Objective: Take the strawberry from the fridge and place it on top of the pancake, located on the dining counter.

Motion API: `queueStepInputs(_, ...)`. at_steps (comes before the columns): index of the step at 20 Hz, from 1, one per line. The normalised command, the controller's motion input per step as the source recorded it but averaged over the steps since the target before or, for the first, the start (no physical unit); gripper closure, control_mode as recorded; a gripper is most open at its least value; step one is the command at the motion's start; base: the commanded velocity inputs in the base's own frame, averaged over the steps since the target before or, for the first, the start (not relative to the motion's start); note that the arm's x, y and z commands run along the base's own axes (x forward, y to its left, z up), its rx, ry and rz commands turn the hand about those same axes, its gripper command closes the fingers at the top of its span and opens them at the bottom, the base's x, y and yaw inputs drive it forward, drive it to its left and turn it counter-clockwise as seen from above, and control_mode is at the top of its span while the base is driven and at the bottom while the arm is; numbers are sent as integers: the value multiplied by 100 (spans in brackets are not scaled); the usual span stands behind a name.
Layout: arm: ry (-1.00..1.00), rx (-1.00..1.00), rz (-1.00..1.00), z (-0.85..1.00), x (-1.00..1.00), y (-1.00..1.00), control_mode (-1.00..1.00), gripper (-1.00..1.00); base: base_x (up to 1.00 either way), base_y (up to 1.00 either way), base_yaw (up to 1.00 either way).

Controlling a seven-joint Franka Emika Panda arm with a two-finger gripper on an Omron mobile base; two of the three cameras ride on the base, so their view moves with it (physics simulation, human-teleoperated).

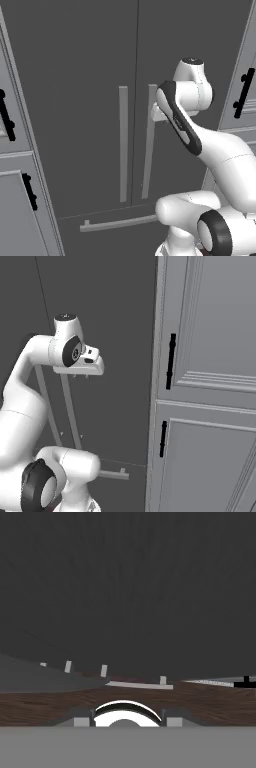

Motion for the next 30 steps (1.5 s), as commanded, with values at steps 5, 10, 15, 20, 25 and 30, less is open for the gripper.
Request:
queueStepInputs(5, 0, 0, 0, 0, 0, 0, 100, -100, -31, 0, 0)
queueStepInputs(10, 0, 0, 0, 0, 0, 0, 100, -100, -69, 3, -2)
queueStepInputs(15, 0, 0, 0, 0, 0, 0, 100, -100, -40, 35, -1)
queueStepInputs(20, 0, 0, 0, 0, 0, 0, 100, -100, -3, 49, 0)
queueStepInputs(25, 0, 0, 0, 0, 0, 0, 100, -100, 0, 8, 0)
queueStepInputs(30, 0, 0, 0, 0, 0, 0, 100, -100, 0, 18, 0)
